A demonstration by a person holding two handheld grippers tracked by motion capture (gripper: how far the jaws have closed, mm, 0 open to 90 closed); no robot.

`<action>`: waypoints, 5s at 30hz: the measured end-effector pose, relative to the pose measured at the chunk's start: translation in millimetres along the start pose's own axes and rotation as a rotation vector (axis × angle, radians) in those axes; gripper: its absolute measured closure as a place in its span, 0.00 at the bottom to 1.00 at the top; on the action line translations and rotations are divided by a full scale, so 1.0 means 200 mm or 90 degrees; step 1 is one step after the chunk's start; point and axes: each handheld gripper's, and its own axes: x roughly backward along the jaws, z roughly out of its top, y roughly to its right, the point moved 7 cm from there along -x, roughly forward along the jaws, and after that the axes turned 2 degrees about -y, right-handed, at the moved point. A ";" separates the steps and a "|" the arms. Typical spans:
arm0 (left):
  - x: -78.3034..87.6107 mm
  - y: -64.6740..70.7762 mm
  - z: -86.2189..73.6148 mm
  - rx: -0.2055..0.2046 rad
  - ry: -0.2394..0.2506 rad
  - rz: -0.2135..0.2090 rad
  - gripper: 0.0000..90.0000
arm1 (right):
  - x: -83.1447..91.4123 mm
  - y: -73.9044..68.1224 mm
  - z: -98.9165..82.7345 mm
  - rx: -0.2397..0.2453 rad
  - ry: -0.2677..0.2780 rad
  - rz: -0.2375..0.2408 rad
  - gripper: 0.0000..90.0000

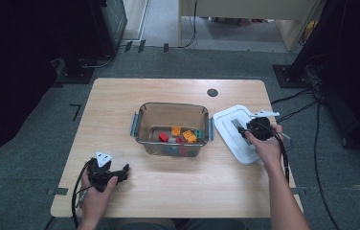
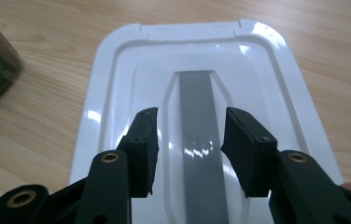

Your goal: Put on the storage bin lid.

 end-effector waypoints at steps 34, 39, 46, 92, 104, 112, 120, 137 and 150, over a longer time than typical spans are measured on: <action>0.00 0.01 0.00 0.019 -0.003 0.018 0.09 | -0.07 -0.01 -0.06 -0.020 0.026 0.001 0.76; 0.00 0.00 0.00 0.015 -0.010 0.011 0.10 | 0.00 -0.01 -0.02 -0.013 0.037 0.009 0.76; 0.04 0.00 0.04 0.029 0.017 -0.017 0.10 | 0.10 -0.01 0.06 -0.006 0.044 0.009 0.76; 0.23 0.07 0.54 0.015 0.121 -0.092 0.10 | 0.33 -0.83 0.53 0.184 0.090 0.176 0.76; 0.23 0.11 0.57 0.002 0.134 -0.099 0.10 | 0.25 -0.95 0.54 0.208 0.072 0.189 0.76; 0.24 0.13 0.60 0.008 0.135 -0.099 0.10 | 0.21 -1.03 0.55 0.224 0.070 0.211 0.76; 0.23 0.10 0.65 0.014 0.137 -0.087 0.10 | 0.17 -1.12 0.54 0.251 0.057 0.228 0.76; 0.18 0.07 0.77 0.034 0.125 -0.076 0.10 | 0.15 -1.18 0.56 0.252 0.068 0.244 0.54; 0.09 0.13 0.86 0.024 0.109 -0.056 0.10 | 0.29 -0.82 0.51 0.104 0.113 0.145 0.48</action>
